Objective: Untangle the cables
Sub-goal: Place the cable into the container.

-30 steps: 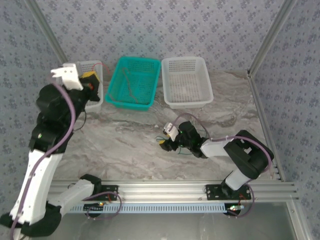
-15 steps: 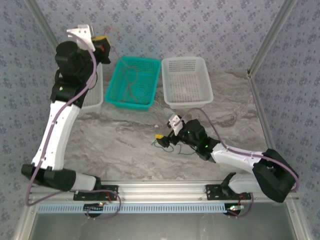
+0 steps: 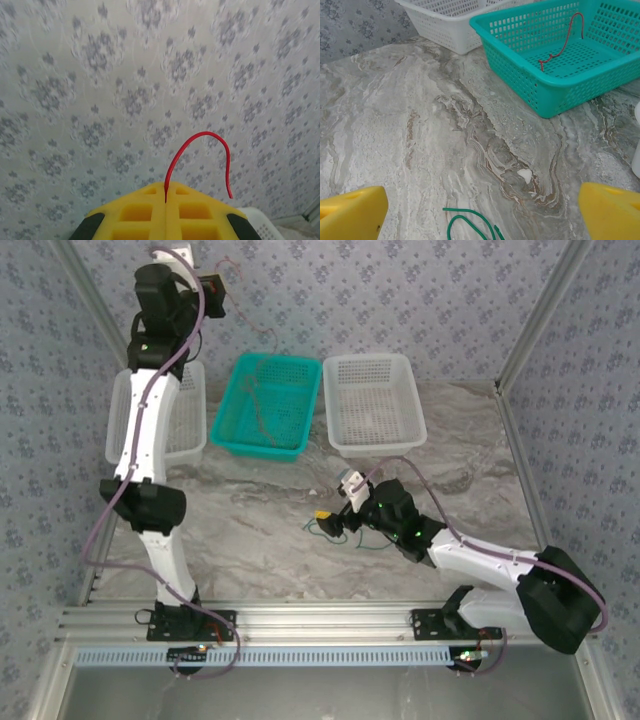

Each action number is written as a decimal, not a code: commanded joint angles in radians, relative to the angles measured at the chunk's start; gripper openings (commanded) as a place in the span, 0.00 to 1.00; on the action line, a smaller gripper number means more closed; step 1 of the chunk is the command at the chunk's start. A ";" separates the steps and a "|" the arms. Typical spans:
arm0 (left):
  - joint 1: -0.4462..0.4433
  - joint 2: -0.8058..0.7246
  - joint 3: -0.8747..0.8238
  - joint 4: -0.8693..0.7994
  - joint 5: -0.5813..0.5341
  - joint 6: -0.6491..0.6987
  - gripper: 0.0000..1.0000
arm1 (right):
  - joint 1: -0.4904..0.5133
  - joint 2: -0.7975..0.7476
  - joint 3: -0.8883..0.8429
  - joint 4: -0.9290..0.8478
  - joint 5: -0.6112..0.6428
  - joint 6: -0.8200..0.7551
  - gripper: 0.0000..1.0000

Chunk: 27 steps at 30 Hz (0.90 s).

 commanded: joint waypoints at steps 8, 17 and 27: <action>0.005 0.164 0.108 -0.268 0.055 -0.092 0.24 | -0.012 -0.051 -0.012 -0.071 -0.028 0.002 1.00; -0.023 0.142 0.091 -0.431 0.024 -0.070 0.81 | -0.017 -0.081 -0.020 -0.078 -0.028 0.002 1.00; -0.167 -0.325 -0.393 -0.126 0.066 -0.043 0.86 | -0.118 -0.082 0.050 -0.253 0.126 0.212 1.00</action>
